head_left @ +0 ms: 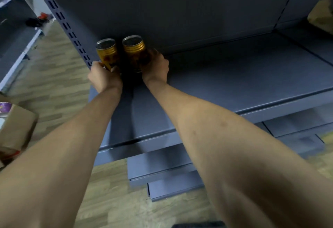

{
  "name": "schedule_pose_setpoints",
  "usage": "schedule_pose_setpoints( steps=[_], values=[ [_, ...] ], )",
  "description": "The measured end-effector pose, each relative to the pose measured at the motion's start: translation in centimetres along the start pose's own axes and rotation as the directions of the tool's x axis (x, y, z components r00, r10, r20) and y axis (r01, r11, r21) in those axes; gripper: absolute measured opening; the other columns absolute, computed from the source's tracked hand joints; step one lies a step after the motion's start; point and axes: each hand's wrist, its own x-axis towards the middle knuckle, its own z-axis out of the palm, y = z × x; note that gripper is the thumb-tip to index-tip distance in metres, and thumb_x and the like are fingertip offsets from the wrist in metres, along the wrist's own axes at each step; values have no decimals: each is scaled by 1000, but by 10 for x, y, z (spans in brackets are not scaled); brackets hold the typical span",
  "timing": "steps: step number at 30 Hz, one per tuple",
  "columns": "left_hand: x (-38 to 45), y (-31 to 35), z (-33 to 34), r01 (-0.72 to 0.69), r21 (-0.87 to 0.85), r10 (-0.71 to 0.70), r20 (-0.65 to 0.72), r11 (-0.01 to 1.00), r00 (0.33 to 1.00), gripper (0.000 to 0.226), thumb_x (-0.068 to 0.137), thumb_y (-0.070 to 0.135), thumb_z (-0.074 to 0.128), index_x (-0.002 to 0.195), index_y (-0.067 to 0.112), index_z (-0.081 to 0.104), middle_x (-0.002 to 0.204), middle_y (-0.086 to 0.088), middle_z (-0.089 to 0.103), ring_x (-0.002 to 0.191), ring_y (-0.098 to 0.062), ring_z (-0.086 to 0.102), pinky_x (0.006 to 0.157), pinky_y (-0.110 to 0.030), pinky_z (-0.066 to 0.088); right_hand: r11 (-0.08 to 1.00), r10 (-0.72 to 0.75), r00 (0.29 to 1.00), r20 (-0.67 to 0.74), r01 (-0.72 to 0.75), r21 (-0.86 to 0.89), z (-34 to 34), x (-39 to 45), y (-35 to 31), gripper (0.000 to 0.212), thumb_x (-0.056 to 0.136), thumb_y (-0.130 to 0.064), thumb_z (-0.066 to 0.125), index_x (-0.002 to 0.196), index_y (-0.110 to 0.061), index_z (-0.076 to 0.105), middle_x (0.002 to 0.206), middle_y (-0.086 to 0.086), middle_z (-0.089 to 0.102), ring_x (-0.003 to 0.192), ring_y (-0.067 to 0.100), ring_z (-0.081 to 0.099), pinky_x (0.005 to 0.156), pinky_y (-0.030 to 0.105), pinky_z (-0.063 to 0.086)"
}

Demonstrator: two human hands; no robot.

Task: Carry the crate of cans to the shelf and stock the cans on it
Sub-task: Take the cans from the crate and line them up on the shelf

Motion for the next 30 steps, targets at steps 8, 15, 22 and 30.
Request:
schedule_pose_setpoints(
  steps=[8,15,22,30],
  values=[
    [0,-2,5,-10,-23,9,-34,1000,999,28,87,14,63,112,4,55,113,-15,64,111,-31,55,87,-36,38,998,-49,999,-12,49,-28,12,12,1,22,94,-19,60,115,-16,65,114,6,70,108,29,63,80,29,43],
    [5,0,-1,-31,-19,31,-9,999,999,29,89,13,61,115,4,52,118,-14,57,105,-27,52,79,-31,34,997,-61,998,-22,60,-53,14,12,-5,23,94,-22,61,116,-15,65,114,6,69,109,28,63,80,29,44],
    [-24,7,7,-287,90,291,-45,954,955,54,82,23,53,134,11,41,138,-13,41,115,-38,50,86,-51,47,995,-56,993,-100,48,-81,-8,-5,-1,27,94,-12,55,120,-9,63,117,10,68,111,30,62,84,31,45],
    [-82,-7,-8,-389,241,347,197,889,917,62,91,44,41,149,25,30,158,-18,18,135,-39,33,101,-47,35,993,-25,990,-138,9,-117,-56,-53,20,43,84,-13,57,127,-16,61,118,12,69,114,35,60,95,41,49]
  ],
)
